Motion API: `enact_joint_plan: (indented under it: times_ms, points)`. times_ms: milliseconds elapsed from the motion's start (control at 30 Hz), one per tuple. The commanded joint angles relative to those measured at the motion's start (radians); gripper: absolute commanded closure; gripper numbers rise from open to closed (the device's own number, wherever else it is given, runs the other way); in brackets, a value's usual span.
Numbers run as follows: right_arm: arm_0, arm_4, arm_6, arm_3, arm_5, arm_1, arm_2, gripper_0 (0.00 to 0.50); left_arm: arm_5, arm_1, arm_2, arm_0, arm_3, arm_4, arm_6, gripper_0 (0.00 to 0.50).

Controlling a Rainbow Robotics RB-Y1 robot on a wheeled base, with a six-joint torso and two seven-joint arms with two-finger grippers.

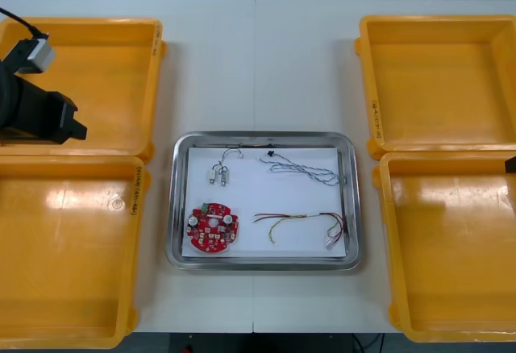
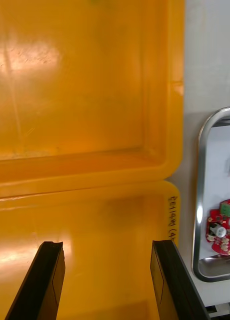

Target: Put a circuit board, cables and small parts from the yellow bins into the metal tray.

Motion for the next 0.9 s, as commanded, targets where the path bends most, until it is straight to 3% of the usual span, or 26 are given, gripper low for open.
enact_joint_plan:
  times_ms: [33,400,900]
  points:
    - [0.003,-0.007,0.007,-0.026,0.028,-0.030,0.020,0.000,0.006,0.051,0.077,0.075,-0.031,-0.033,-0.087,0.000]
    - [0.001,-0.018,0.002,-0.026,0.048,-0.030,0.020,0.000,0.006,0.050,0.169,0.194,-0.031,-0.107,-0.228,0.000]
    - [0.003,-0.018,-0.002,-0.026,0.048,-0.030,0.020,0.000,-0.007,0.048,0.197,0.279,-0.031,-0.118,-0.270,0.000]
